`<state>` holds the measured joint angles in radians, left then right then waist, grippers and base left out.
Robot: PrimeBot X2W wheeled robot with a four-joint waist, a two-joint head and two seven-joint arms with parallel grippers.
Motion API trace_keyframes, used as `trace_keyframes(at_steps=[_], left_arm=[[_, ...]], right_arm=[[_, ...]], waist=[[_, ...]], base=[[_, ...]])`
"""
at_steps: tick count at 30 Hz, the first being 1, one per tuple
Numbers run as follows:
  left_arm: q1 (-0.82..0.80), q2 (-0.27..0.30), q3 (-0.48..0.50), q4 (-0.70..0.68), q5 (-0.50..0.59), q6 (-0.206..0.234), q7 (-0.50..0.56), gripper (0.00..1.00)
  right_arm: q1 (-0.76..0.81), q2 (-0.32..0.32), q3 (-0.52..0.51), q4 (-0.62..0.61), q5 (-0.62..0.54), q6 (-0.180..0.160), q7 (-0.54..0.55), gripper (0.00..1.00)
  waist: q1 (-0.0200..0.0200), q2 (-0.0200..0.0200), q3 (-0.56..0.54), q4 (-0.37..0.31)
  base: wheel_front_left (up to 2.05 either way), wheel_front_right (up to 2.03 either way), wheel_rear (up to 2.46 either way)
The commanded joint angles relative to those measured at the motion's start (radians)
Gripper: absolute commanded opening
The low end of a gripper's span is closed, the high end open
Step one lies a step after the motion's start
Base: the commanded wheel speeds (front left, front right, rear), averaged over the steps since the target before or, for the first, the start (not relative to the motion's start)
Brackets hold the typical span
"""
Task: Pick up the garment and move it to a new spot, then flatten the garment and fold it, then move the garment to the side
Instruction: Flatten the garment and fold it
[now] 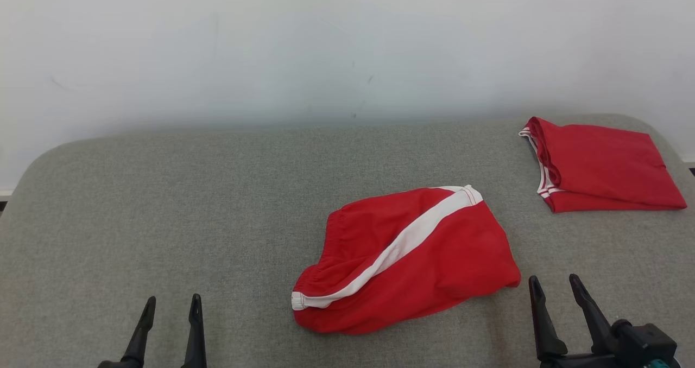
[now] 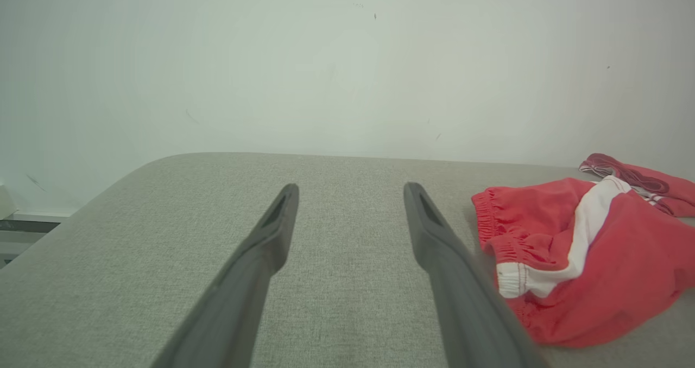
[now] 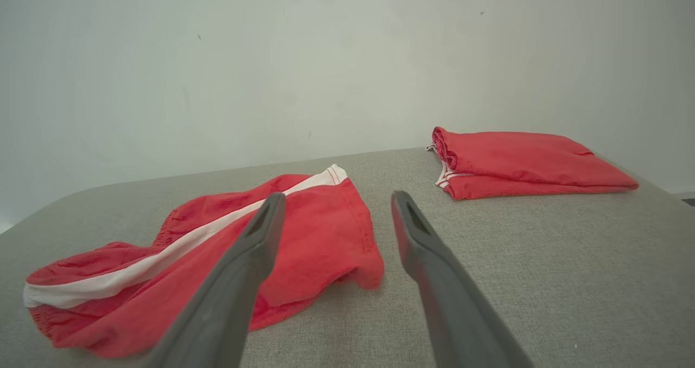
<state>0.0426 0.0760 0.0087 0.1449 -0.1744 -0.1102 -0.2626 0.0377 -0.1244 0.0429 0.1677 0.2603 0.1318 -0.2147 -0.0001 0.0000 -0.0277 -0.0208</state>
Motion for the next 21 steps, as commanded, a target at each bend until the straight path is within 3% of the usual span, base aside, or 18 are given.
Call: trace_keyframes(at_steps=[1,11,21], left_arm=[[0.013,0.002,0.004,-0.003,0.007,0.002,-0.003,1.00],[-0.002,-0.002,-0.005,-0.008,0.012,0.001,-0.003,1.00],[-0.052,-0.012,-0.043,0.009,0.004,-0.001,-0.003,1.00]], right_arm=[[0.008,0.003,-0.004,-0.007,-0.007,-0.003,0.005,1.00],[-0.105,-0.034,-0.003,0.004,-0.003,-0.003,0.066,1.00],[-0.352,-0.117,0.010,0.173,0.041,-0.003,0.143,1.00]], waist=[[0.0001,0.0000,0.000,0.000],[0.0001,0.0000,0.016,0.024],[0.0001,0.0000,0.082,0.093]], base=[[0.00,0.00,0.00],[0.00,0.00,0.00],[0.00,0.00,0.00]])
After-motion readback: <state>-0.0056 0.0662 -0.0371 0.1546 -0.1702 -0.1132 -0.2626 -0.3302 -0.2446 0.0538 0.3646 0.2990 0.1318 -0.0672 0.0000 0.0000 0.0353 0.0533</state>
